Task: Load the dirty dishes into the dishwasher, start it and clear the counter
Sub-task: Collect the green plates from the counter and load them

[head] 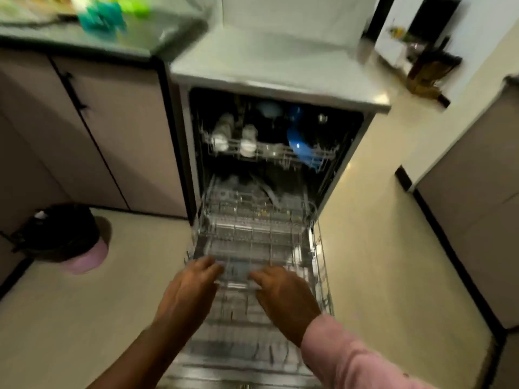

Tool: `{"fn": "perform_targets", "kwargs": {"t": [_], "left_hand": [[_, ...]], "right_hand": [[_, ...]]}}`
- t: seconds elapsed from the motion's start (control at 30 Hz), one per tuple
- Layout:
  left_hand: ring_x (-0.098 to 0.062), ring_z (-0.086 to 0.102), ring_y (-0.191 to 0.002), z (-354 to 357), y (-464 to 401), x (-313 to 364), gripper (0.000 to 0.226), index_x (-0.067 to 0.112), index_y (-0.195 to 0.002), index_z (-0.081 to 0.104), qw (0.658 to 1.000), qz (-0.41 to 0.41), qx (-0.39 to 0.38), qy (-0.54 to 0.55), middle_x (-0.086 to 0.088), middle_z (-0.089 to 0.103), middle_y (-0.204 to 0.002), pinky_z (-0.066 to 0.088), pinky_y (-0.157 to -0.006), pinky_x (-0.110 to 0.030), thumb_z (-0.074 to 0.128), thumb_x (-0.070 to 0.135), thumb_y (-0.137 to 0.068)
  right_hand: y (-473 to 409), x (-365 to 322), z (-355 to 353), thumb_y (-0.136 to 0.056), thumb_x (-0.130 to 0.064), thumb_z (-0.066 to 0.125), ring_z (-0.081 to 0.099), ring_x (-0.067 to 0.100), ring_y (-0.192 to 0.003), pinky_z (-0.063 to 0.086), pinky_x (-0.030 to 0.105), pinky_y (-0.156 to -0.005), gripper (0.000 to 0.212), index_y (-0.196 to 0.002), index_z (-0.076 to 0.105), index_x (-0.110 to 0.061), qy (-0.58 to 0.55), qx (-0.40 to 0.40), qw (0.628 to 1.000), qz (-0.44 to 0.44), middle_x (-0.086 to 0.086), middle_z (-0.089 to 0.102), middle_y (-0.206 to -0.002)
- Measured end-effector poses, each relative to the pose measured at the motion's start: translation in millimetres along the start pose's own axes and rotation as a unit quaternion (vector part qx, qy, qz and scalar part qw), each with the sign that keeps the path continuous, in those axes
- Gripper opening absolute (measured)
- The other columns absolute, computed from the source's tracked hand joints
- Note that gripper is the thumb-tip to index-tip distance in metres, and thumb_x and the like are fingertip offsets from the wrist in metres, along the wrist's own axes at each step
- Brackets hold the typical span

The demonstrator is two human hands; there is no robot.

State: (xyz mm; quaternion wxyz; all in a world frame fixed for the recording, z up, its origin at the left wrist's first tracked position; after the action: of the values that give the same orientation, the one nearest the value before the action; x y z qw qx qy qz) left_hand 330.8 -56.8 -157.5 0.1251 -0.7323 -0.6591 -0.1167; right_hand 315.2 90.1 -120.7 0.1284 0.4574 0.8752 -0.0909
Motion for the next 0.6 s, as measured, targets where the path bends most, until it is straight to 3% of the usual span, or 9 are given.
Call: {"fn": "perform_targets", "kwargs": {"t": [0.1,0.17,0.23,0.37,0.5,0.6], "left_hand": [[-0.016,0.062,-0.091,-115,10,4,0.025,0.028,-0.106,0.067,0.997,-0.026,0.069,0.004,0.007,0.062,-0.107,0.048,-0.071,-0.024,0.068,0.028,-0.081],[-0.016,0.061,-0.096,-190,23,4,0.023,0.031,-0.110,0.063,0.994,-0.030,0.103,-0.011,0.011,0.057,-0.112,0.046,-0.071,-0.025,0.060,0.031,-0.087],[-0.017,0.060,-0.097,-262,41,3,0.025,0.030,-0.109,0.063,0.990,-0.046,0.131,-0.016,0.009,0.055,-0.110,0.048,-0.073,-0.027,0.068,0.025,-0.085],[-0.017,0.058,-0.097,-386,84,-7,0.022,0.025,-0.106,0.066,0.971,-0.082,0.222,-0.017,0.007,0.058,-0.109,0.053,-0.075,-0.031,0.069,0.026,-0.085],[-0.009,0.055,-0.104,-454,115,-36,0.022,0.029,-0.112,0.065,0.957,-0.102,0.272,-0.006,0.013,0.056,-0.116,0.049,-0.079,-0.025,0.062,0.034,-0.090],[-0.006,0.054,-0.107,-489,127,-76,0.021,0.031,-0.111,0.065,0.951,-0.116,0.285,0.016,0.016,0.055,-0.116,0.046,-0.082,-0.022,0.062,0.034,-0.090]], "right_hand": [[0,-47,-103,-0.092,-0.023,0.052,0.062,0.014,-0.095,0.048,0.021,-0.082,0.024,-0.113,0.062,-0.025,-0.007,0.016,1.000,-0.026,-0.006,0.067,-0.105],[4,-82,-158,-0.094,-0.030,0.045,0.054,0.012,-0.108,0.041,0.024,-0.089,0.030,-0.122,0.056,-0.031,-0.013,-0.010,0.999,-0.037,-0.010,0.061,-0.118],[5,-122,-207,-0.092,-0.033,0.042,0.051,0.013,-0.114,0.039,0.028,-0.093,0.033,-0.124,0.052,-0.033,-0.013,-0.011,0.998,-0.060,-0.010,0.058,-0.123],[1,-197,-277,-0.079,-0.039,0.049,0.061,0.001,-0.094,0.046,0.016,-0.075,0.035,-0.114,0.051,-0.039,0.041,0.055,0.994,-0.085,-0.021,0.065,-0.102],[-13,-269,-312,-0.093,-0.037,0.047,0.050,0.005,-0.117,0.037,0.021,-0.094,0.038,-0.131,0.047,-0.039,0.029,0.044,0.987,-0.150,-0.017,0.055,-0.127],[-38,-312,-325,-0.093,-0.044,0.047,0.047,0.000,-0.120,0.035,0.016,-0.097,0.039,-0.132,0.043,-0.046,0.013,0.064,0.984,-0.163,-0.021,0.052,-0.131]]}}
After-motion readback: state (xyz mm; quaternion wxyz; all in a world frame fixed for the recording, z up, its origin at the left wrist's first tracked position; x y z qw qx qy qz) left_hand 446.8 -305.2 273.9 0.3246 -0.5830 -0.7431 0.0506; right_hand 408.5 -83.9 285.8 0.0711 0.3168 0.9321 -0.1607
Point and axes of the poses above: each hand's wrist, its own y-axis away from the middle knuckle, its own z-axis out of the palm, x = y × z, the point moved 7 cm from there along -y, towards the middle knuckle
